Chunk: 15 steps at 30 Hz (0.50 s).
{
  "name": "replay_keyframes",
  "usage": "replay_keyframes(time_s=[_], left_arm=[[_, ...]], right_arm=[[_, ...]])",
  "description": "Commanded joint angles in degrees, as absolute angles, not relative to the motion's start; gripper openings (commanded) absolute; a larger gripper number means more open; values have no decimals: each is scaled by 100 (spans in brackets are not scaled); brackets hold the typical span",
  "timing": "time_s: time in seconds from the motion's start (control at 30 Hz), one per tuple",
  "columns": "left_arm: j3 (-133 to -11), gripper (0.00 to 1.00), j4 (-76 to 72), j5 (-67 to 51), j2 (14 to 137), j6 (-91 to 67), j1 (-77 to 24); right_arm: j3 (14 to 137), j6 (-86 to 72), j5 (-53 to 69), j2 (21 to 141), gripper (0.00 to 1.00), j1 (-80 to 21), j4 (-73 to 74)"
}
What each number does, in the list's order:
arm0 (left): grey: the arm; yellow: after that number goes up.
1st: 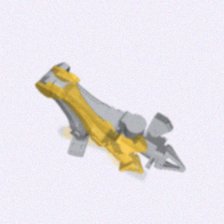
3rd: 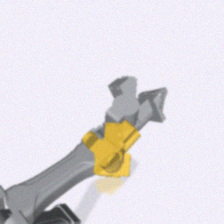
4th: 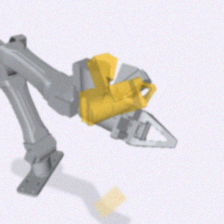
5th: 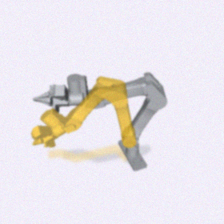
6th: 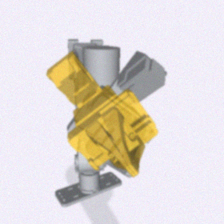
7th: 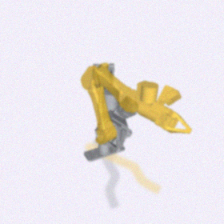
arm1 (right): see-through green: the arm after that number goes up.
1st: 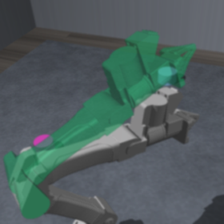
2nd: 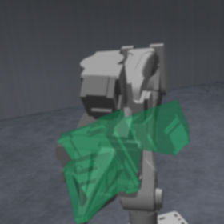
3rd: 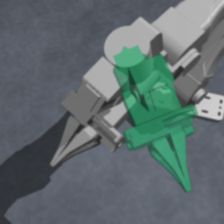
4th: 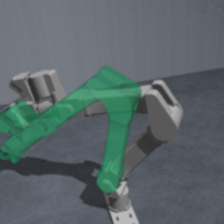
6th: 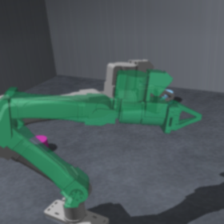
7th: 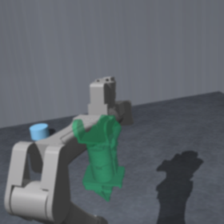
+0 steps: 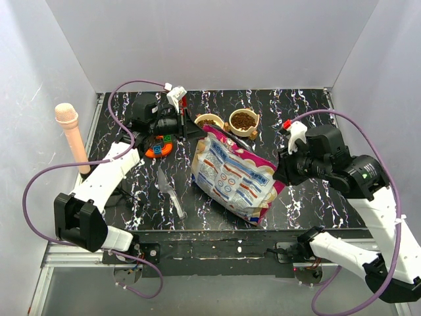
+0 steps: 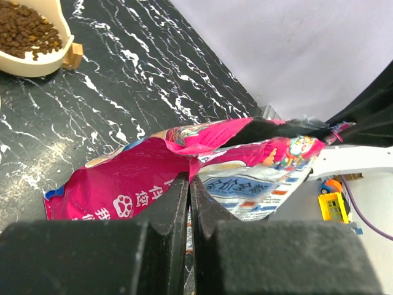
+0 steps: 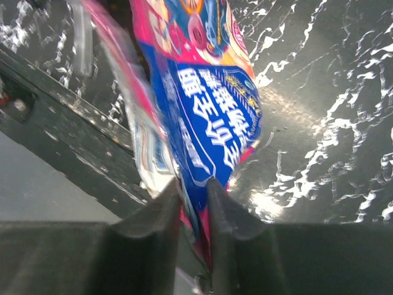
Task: Serve the pet food
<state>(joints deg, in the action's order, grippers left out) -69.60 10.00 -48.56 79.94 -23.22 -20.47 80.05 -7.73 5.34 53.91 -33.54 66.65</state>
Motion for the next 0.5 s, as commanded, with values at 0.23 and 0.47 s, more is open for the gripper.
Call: replay_keyframes(time_s=[0.23,0.47], left_arm=[[-7066,0,817,-3999,7453,-2716,-1854],[-6987,0,1010,-3631,7260,-2839,-1863]], right_arm=[[8665,-254,898,5958,78,-3506,5846],[9175,-176,352,6837,85,-4086,5388]])
